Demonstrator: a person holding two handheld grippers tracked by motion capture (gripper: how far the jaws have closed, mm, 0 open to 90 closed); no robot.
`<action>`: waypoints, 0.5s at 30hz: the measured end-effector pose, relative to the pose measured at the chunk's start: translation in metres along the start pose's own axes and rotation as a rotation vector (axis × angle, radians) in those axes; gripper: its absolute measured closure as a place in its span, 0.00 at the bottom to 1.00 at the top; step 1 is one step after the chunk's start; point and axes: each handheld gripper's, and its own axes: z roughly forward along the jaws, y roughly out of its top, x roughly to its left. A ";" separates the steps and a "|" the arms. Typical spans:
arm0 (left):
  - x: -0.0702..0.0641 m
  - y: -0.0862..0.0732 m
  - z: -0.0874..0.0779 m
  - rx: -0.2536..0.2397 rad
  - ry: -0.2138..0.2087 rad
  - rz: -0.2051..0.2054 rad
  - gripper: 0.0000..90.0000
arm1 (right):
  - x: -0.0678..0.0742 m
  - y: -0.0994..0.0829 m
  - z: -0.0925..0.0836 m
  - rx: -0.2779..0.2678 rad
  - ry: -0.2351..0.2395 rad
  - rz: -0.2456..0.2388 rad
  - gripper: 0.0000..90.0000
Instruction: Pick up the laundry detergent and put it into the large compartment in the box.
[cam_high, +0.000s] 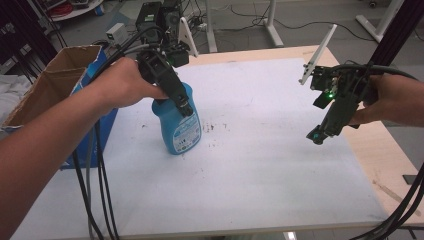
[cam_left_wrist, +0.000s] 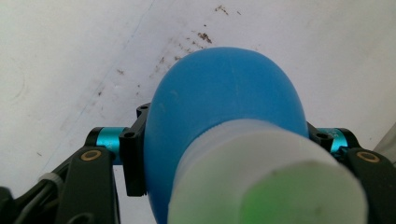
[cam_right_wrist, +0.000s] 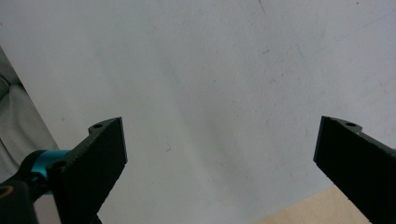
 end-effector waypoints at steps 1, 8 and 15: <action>0.000 0.000 0.000 0.003 0.000 0.001 0.40 | 0.000 0.000 0.000 0.000 0.000 0.000 0.02; 0.000 0.000 0.000 0.009 -0.008 0.000 0.42 | 0.000 -0.001 -0.001 -0.001 0.003 0.006 0.02; 0.000 0.003 -0.001 0.037 -0.011 0.009 0.42 | 0.000 -0.002 -0.001 -0.001 0.001 0.000 0.02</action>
